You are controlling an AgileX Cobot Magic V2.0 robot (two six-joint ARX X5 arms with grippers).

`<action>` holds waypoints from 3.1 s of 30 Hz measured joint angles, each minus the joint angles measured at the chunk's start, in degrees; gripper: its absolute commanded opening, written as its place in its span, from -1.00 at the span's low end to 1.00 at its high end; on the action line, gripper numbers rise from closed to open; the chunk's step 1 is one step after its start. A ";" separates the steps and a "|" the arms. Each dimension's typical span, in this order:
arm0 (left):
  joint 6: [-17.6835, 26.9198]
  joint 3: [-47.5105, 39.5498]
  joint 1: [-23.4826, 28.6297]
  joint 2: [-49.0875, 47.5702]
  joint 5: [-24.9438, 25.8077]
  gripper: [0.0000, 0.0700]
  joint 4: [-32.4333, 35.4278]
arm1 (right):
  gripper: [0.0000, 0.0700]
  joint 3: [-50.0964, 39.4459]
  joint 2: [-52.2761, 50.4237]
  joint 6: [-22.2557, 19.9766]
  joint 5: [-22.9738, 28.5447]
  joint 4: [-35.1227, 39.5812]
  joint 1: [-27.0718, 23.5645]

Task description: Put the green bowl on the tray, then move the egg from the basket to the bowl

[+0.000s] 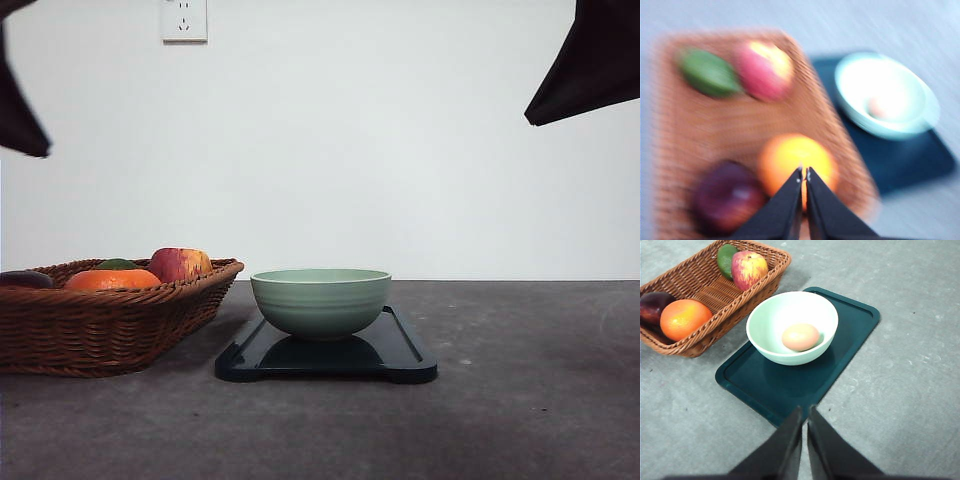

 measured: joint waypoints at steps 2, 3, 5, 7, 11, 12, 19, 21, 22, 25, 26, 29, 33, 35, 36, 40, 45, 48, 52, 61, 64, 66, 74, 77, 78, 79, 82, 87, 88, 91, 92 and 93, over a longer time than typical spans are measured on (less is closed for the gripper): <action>0.52 -5.15 2.89 -3.35 -0.06 -1.00 5.73 | -0.97 0.00 0.00 0.00 0.00 0.00 0.00; 0.66 -7.90 4.29 -5.27 -0.11 -1.00 8.37 | -0.97 0.00 0.00 0.00 0.00 0.00 0.00; 0.86 -12.53 6.75 -9.61 -0.09 -1.00 11.98 | -0.97 0.00 0.00 0.00 0.00 0.00 0.00; 1.10 -16.52 9.23 -14.86 -0.09 -1.00 13.47 | -0.97 0.00 0.00 0.00 0.00 0.00 0.00; 1.32 -22.71 13.40 -26.27 -0.33 -1.00 12.73 | -0.97 0.00 0.00 0.00 0.00 0.00 0.00; 1.42 -23.86 14.20 -28.98 -0.33 -1.00 12.15 | -0.97 0.00 0.00 0.00 0.00 0.00 0.00; 1.55 -29.12 17.93 -38.44 -0.33 -1.00 11.17 | -0.97 0.00 0.00 0.00 0.00 0.00 0.00; 1.55 -29.40 18.44 -38.87 -0.35 -1.00 9.84 | -0.97 0.00 0.00 0.00 0.00 0.00 0.00; 1.56 -29.40 18.60 -39.26 -0.35 -1.00 9.22 | -0.97 0.00 -0.02 0.00 0.00 0.00 0.00; 1.73 -29.40 18.86 -40.63 -0.33 -1.00 8.38 | -0.97 0.00 0.00 0.00 0.00 0.00 0.00; 1.74 -29.40 18.89 -40.93 -0.33 -1.00 8.46 | -0.97 0.00 -0.02 0.00 0.00 0.01 0.00; 1.74 -29.40 18.89 -41.06 -0.35 -1.00 8.28 | -0.97 0.00 -0.07 0.00 -0.01 0.01 0.00; 1.74 -29.40 18.89 -41.06 -0.35 -1.00 8.00 | -0.97 0.00 -0.07 0.00 0.00 0.02 0.00; 1.74 -29.40 18.89 -41.06 -0.35 -1.00 8.00 | -0.97 0.00 -0.07 0.00 0.00 0.03 0.00; 1.74 -29.40 18.89 -41.06 -0.35 -1.00 8.00 | -0.97 0.00 -0.07 0.00 0.00 0.04 0.00; 1.74 -29.40 18.89 -41.06 -0.35 -1.00 8.00 | -0.97 0.00 -0.07 0.00 0.00 0.07 0.00; 1.74 -29.40 18.89 -41.06 -0.35 -1.00 8.00 | -0.97 0.00 -0.07 0.00 0.00 0.22 0.00; 1.74 -29.40 18.89 -41.06 -0.35 -1.00 8.00 | -0.97 0.00 -0.07 -1.45 0.20 0.26 0.00; 1.74 -29.40 18.89 -41.06 -0.35 -1.00 8.00 | -0.97 -1.71 -1.64 -4.33 3.12 0.76 -1.27; 1.74 -29.40 18.89 -41.06 -0.35 -1.00 8.00 | -0.97 -18.27 -18.13 -6.01 4.73 12.44 -13.60; 1.74 -29.40 18.89 -41.06 -0.35 -1.00 8.00 | -0.97 -24.94 -24.94 -6.01 4.91 18.08 -17.30; 1.74 -29.40 18.89 -41.06 -0.35 -1.00 8.00 | -0.97 -28.67 -28.91 -6.01 4.90 20.39 -18.69; 1.74 -29.40 18.89 -41.05 -0.35 -1.00 7.98 | -0.97 -35.15 -43.38 -6.03 6.58 16.49 -21.28; 1.74 -29.40 18.89 -41.04 -0.34 -1.00 7.99 | -0.97 -35.12 -44.34 -6.03 9.07 15.44 -21.34; 1.74 -29.40 18.89 -41.04 -0.36 -1.00 7.97 | -0.97 -35.12 -44.30 -6.03 9.20 15.00 -21.37; 1.74 -29.40 18.89 -41.05 -0.37 -1.00 7.99 | -0.97 -35.12 -44.29 -6.02 9.20 14.87 -21.38; 1.74 -29.40 18.89 -41.04 -0.35 -1.00 7.99 | -0.97 -35.15 -44.30 -5.98 8.95 14.92 -21.38; 1.74 -29.40 18.89 -41.04 -0.35 -1.00 7.98 | -0.97 -35.15 -44.30 -5.97 8.97 15.48 -21.33; 1.74 -29.40 18.89 -41.04 -0.35 -1.00 7.98 | -0.97 -35.13 -44.30 -5.97 8.97 15.75 -21.33; 1.74 -29.40 18.89 -41.04 -0.35 -1.00 7.98 | -0.97 -35.14 -44.30 -5.97 8.96 16.29 -21.33; 1.74 -29.40 18.89 -41.04 -0.35 -1.00 7.98 | -0.97 -35.15 -44.30 -5.97 8.96 16.35 -21.33; 1.74 -29.40 18.89 -41.04 -0.35 -1.00 7.98 | -0.97 -35.15 -44.30 -5.97 8.96 16.38 -21.33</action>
